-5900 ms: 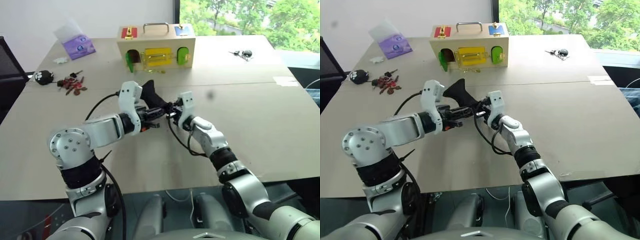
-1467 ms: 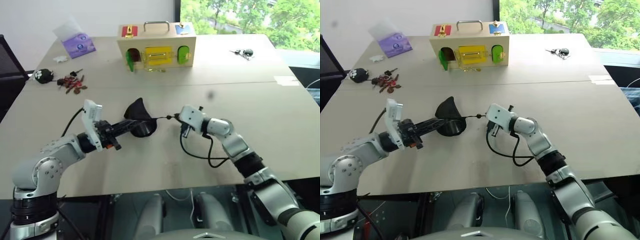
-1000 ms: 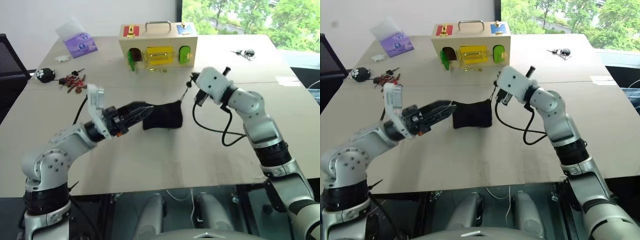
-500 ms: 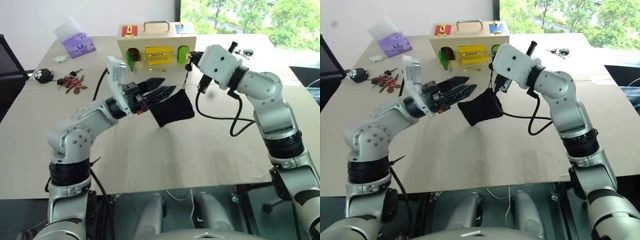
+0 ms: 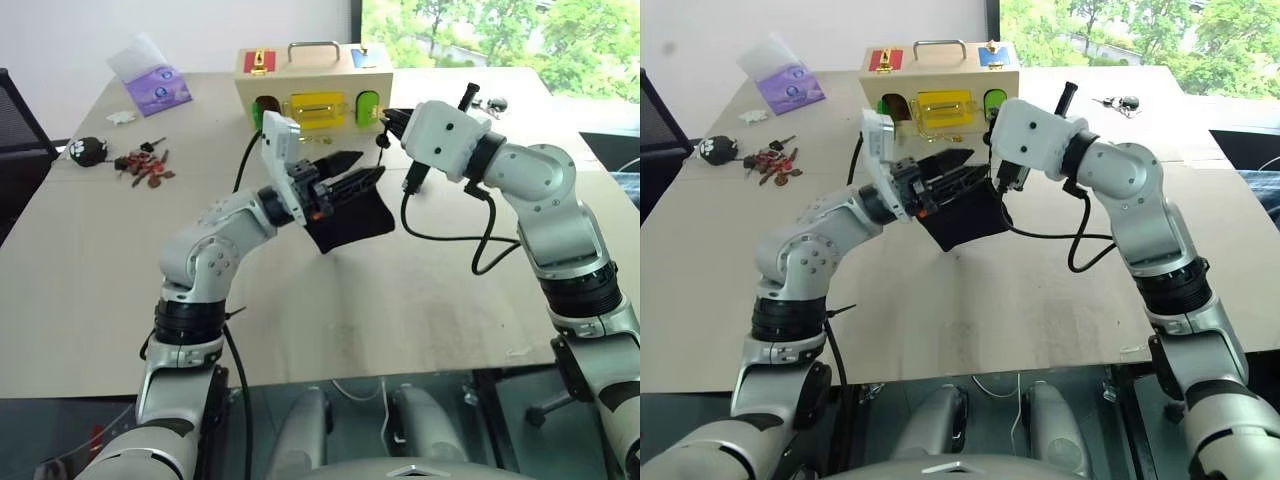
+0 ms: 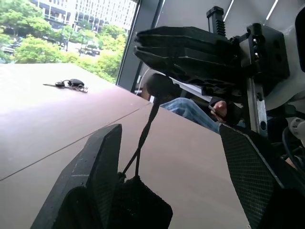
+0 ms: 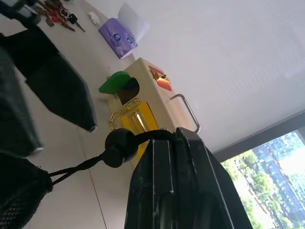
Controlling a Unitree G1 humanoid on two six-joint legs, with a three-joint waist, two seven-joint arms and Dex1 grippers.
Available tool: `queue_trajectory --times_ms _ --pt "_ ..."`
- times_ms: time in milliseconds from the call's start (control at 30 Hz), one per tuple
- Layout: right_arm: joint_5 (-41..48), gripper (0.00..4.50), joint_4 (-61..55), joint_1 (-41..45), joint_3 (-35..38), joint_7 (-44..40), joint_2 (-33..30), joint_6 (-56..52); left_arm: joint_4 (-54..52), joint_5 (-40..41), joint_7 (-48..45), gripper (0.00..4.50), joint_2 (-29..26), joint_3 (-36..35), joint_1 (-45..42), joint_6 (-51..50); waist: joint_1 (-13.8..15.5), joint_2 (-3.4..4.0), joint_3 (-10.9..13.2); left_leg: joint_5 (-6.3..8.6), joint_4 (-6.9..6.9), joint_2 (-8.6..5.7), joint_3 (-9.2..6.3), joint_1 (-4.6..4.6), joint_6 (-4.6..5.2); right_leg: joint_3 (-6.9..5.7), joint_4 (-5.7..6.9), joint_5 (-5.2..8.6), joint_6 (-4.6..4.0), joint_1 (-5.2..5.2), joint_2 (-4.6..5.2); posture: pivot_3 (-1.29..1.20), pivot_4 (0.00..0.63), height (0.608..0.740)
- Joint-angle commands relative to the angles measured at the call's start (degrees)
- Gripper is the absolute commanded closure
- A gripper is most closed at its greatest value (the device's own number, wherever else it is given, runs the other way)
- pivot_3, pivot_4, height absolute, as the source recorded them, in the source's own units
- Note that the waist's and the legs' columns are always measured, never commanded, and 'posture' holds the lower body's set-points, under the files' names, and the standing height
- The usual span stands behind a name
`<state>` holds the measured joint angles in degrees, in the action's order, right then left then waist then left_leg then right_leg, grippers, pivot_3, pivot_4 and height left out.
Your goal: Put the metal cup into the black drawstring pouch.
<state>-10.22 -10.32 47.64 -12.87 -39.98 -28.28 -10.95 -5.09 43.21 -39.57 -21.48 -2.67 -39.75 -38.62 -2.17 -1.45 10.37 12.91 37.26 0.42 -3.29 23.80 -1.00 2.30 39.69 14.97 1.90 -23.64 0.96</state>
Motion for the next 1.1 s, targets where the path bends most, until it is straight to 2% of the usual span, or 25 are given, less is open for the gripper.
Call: queue_trajectory --times_ms 33,167,200,267,300,333,367,400,467,667,767,933,1100 --pt "0.02 4.5 -4.41 0.52 0.49 -0.95 -0.87 -0.3 0.36 -1.05 -1.76 1.18 1.16 0.34 -2.44 2.44 0.0 0.0 0.0 0.0 0.0 0.0 0.0 0.0 0.0 0.0 -0.01 0.0 0.0 0.0 0.0 0.0 0.15 0.74" --pt "0.49 4.5 -6.33 0.96 0.71 -2.42 -1.37 -2.1 1.64 -1.83 -3.34 1.18 2.01 0.69 -3.85 3.06 -0.11 0.0 0.0 0.0 0.0 0.0 -0.03 -0.01 -0.01 0.01 -0.01 0.0 0.0 0.0 0.0 0.0 0.15 0.74" --pt "0.62 4.5 -6.64 1.1 0.74 -2.7 -1.38 -2.53 1.87 -2.26 -3.85 1.41 2.07 1.02 -3.94 3.4 -0.12 0.0 0.0 0.0 0.0 0.0 -0.03 -0.01 -0.01 0.01 -0.01 0.0 0.0 0.0 -0.01 0.0 0.15 0.74" --pt "0.86 4.5 -7.2 1.3 0.73 -3.25 -1.37 -3.23 2.29 -2.65 -4.35 1.92 2.59 1.22 -4.14 3.81 -0.1 0.0 0.0 0.0 0.0 0.01 -0.04 -0.02 -0.01 0.01 0.0 0.0 0.0 0.0 -0.01 0.0 0.15 0.74" --pt "1.03 4.5 -7.4 1.41 0.69 -3.57 -1.35 -3.52 2.4 -2.57 -4.66 2.55 2.96 1.19 -4.3 3.77 -0.07 0.0 0.0 0.0 0.0 0.01 -0.03 -0.01 0.0 0.01 0.0 0.0 0.0 0.0 -0.01 0.0 0.15 0.74" --pt "1.21 4.5 -7.65 1.39 0.7 -3.84 -1.32 -3.84 2.31 -2.63 -4.79 3.43 3.27 1.21 -4.38 3.79 -0.05 0.0 0.0 0.0 0.0 0.01 -0.04 -0.01 0.0 0.01 -0.01 0.0 0.0 0.0 -0.01 0.0 0.15 0.74" --pt "1.39 4.5 -7.75 1.21 0.71 -4.1 -1.39 -4.17 2.15 -2.67 -4.88 3.6 3.6 1.26 -4.39 3.78 -0.05 0.0 0.0 0.0 0.01 0.0 -0.05 0.0 0.0 0.01 -0.01 0.0 0.01 0.0 0.0 0.0 0.15 0.74" --pt "1.51 4.5 -7.71 1.07 0.75 -4.23 -1.47 -4.36 2.04 -2.77 -4.93 4.07 3.82 1.34 -4.33 3.83 -0.05 0.0 0.0 0.0 0.01 0.0 -0.06 -0.01 0.0 0.02 -0.01 0.0 0.0 0.0 0.0 0.0 0.15 0.74" --pt "1.66 4.5 -7.46 0.88 0.96 -4.19 -1.63 -4.6 1.91 -3.0 -5.09 4.29 4.02 1.53 -4.07 3.83 -0.04 0.0 0.0 0.0 0.01 0.0 -0.07 0.0 0.0 0.0 -0.01 0.0 0.0 0.0 0.0 0.0 0.15 0.74" --pt "2.43 4.5 -3.68 1.04 5.3 -0.17 -1.59 -8.14 2.07 -6.26 -4.69 4.3 3.79 3.34 -2.51 4.12 0.0 0.0 0.0 0.0 0.01 0.0 -0.07 0.0 0.0 0.0 -0.01 0.0 0.01 0.0 0.0 0.0 0.15 0.74" --pt "4.08 4.5 2.72 2.09 11.53 5.15 -1.23 -12.47 1.78 -8.45 -2.64 4.3 4.08 4.23 -0.56 3.99 0.08 0.0 0.0 0.0 0.01 0.0 -0.05 -0.02 0.0 0.03 -0.01 0.0 0.0 0.01 0.01 0.0 0.15 0.74" --pt "2.58 4.5 17.59 2.95 16.09 11.04 -6.38 -8.46 0.2 -12.87 -1.1 4.3 2.32 6.69 5.15 3.5 0.14 0.0 0.0 0.0 -0.01 -0.01 0.03 -0.01 0.01 0.03 -0.02 0.0 0.0 0.0 0.02 0.0 0.15 0.74" --pt "3.21 4.5 27.64 2.7 17.16 12.57 -10.24 -4.68 0.62 -16.57 2.97 4.3 1.18 6.95 9.49 3.88 -0.26 0.06 0.04 0.0 -0.07 0.03 0.22 -0.05 0.01 0.17 -0.04 0.0 0.0 -0.02 -0.01 0.0 0.15 0.74"
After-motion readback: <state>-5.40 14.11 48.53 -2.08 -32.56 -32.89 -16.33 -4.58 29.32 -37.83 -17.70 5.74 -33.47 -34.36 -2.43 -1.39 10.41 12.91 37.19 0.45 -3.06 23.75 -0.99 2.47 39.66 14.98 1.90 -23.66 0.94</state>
